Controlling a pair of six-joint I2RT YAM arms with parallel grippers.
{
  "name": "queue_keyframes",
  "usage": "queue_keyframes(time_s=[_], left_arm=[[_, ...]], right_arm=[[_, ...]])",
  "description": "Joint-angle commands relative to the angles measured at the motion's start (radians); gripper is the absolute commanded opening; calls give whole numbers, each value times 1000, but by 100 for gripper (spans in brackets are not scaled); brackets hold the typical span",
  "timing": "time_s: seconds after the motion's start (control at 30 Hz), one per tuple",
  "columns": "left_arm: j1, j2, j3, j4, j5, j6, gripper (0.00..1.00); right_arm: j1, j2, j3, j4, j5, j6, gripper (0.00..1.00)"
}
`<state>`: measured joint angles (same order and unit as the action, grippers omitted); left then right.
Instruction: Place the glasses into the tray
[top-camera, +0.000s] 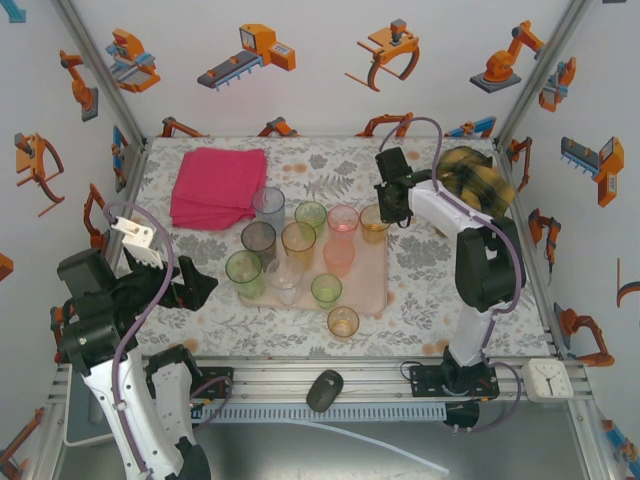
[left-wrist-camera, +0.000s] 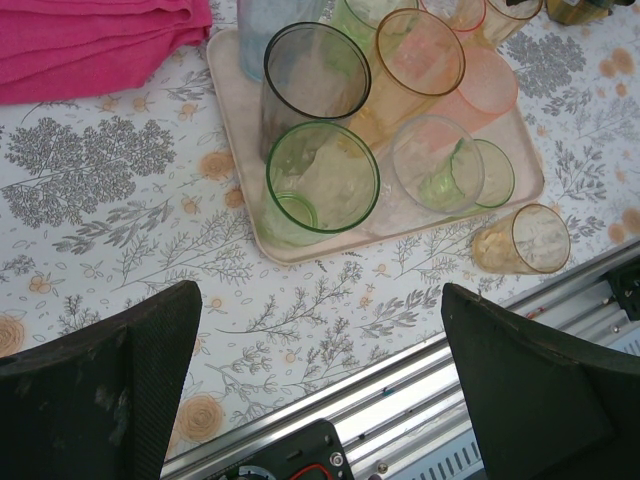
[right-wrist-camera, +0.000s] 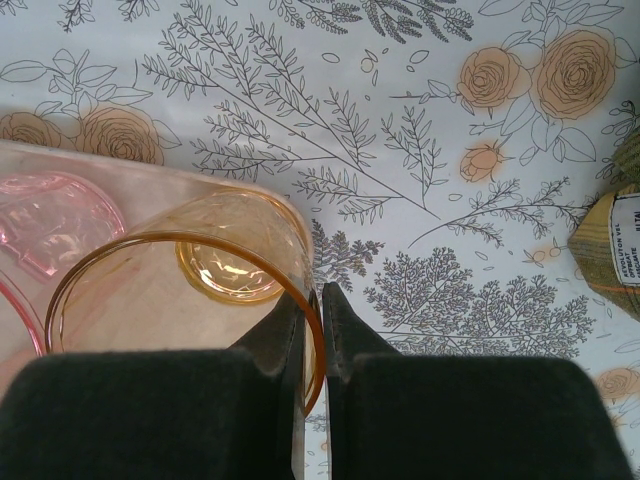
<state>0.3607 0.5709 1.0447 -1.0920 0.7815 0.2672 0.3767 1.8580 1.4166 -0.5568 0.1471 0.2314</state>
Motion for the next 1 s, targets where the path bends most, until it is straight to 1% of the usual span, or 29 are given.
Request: queue_keyframes(time_s=[0.0,0.1,0.2,0.6,0.83,0.97], left_arm=[[-2,3,-5,10,9,4,97],[-2,3,-3,10,9,4,97],[-2,3,-1,10,10,2,97],[-2,5,9,10,12,-5,97],[-2,0,18,9,12,-10,97],[-2,0,26,7,14,-13,97]], right_arm=[[5,1,-7,26,20,3,10],[4,3,-9,26,23,3,11],[5,1,-10,26,22,3,15],[2,-16,-30,29,32,6,25],[-3,-46,-39,29,40,7,32],[-7,-69,-38,23,22,9,34]])
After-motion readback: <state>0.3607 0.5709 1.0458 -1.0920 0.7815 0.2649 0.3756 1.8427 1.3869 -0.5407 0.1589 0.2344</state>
